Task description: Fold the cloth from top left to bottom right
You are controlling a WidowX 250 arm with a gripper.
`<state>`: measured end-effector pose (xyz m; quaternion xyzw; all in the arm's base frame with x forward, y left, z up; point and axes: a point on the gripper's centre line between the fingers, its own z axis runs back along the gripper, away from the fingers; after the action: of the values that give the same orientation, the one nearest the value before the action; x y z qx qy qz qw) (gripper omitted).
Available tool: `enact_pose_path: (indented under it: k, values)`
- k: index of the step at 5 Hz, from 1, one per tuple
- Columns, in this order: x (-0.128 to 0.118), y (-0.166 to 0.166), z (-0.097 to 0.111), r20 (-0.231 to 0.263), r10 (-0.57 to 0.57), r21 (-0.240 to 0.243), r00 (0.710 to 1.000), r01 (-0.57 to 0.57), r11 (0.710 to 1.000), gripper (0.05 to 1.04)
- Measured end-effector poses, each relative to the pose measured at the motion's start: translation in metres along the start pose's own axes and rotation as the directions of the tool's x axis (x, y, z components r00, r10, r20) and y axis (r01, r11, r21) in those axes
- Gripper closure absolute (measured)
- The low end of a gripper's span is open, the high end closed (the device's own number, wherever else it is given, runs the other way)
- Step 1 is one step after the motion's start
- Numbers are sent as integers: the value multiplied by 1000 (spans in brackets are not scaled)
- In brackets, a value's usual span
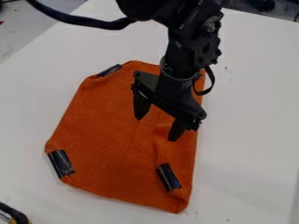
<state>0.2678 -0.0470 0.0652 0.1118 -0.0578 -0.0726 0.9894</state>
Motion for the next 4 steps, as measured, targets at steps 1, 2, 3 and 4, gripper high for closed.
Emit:
enact_pose_path:
  k: [1,2,3,4]
  values:
    - [-2,0,-5,-24,-9,12,1000,9,1000,91]
    - [4,14,-1,-10,-71,105,997,72,992,91]
    - [12,21,-1,35,-118,149,992,112,983,91]
    - [18,47,-5,51,-120,171,992,110,979,91]
